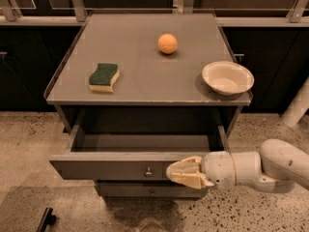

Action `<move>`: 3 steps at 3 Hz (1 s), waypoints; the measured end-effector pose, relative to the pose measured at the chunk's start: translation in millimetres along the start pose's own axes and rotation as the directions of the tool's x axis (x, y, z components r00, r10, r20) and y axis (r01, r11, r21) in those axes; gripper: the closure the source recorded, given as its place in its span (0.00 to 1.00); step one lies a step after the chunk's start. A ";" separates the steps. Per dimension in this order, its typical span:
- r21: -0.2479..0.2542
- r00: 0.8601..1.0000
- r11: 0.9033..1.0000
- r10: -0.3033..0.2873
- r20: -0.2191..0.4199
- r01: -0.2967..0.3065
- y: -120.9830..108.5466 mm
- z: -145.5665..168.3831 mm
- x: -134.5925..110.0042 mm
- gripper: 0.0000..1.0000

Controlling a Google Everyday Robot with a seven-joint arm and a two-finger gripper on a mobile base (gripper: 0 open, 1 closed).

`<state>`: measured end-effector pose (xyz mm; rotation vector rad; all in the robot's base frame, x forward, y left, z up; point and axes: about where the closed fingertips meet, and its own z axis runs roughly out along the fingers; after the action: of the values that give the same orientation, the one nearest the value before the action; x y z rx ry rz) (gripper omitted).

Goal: Open top drawer

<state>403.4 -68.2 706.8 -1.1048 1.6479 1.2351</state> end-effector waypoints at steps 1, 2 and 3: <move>0.000 1.000 1.000 0.000 0.000 0.000 0.0 0.0 0.0 0.57; 0.000 1.000 1.000 0.000 0.000 0.000 0.0 0.0 0.0 0.34; 0.000 1.000 1.000 0.000 0.000 0.000 0.0 0.0 0.0 0.12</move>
Offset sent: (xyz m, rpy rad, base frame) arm 0.0000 0.0000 0.0000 0.0000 0.0000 0.0000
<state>403.4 -68.1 706.8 -1.1049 1.6479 1.2352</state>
